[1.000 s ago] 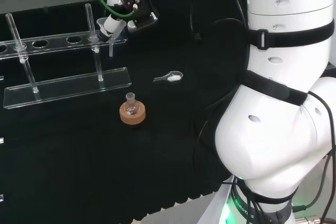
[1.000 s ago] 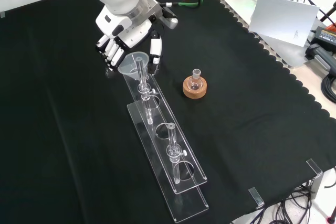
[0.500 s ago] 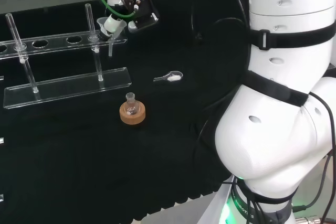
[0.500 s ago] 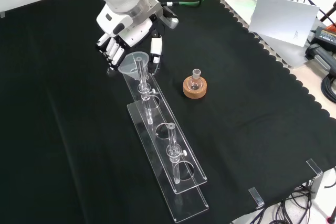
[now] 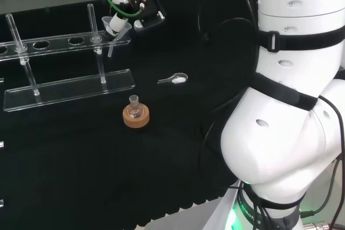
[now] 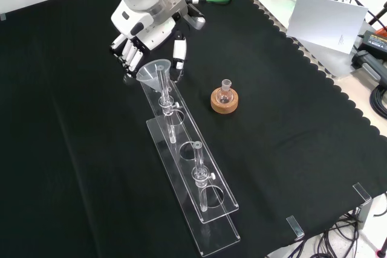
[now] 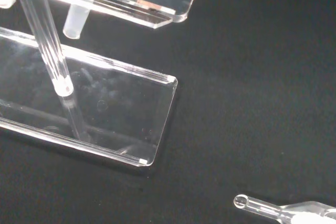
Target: Pick up the funnel from the transparent funnel stand.
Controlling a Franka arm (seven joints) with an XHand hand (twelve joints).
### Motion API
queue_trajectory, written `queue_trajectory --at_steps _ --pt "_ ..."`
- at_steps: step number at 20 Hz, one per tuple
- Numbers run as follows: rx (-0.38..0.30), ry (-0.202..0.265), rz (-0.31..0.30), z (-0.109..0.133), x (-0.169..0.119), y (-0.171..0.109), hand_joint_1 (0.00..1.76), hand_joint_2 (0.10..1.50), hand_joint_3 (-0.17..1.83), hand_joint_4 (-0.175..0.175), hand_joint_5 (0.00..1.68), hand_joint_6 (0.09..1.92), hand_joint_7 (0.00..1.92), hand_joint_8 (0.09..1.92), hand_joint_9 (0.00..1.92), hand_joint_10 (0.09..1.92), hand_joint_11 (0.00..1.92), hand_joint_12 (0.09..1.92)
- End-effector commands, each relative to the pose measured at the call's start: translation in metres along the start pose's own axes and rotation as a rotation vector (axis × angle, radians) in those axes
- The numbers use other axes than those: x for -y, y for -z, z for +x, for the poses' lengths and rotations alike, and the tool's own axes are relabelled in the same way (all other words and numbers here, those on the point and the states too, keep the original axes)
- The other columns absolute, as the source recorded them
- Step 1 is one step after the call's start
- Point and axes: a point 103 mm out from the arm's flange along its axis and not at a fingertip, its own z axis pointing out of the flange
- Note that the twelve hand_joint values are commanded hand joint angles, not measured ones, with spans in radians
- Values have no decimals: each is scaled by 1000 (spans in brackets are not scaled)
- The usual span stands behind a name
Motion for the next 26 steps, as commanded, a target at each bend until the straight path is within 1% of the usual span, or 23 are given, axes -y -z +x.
queue_trajectory --at_steps 1,6,16,22,26 --pt "7 0 -14 0 2 2 570 789 127 31 515 87 590 524 564 596 0 1552" --pt "18 -2 -31 0 5 4 581 787 133 34 533 87 602 523 579 590 0 1559" --pt "68 2 -70 3 12 15 600 770 168 39 563 87 638 502 617 545 12 1559" --pt "71 -3 -90 -1 18 19 605 766 175 40 572 87 647 502 625 542 17 1559" --pt "74 -6 -127 0 23 25 611 764 180 43 591 87 670 508 634 539 24 1558"
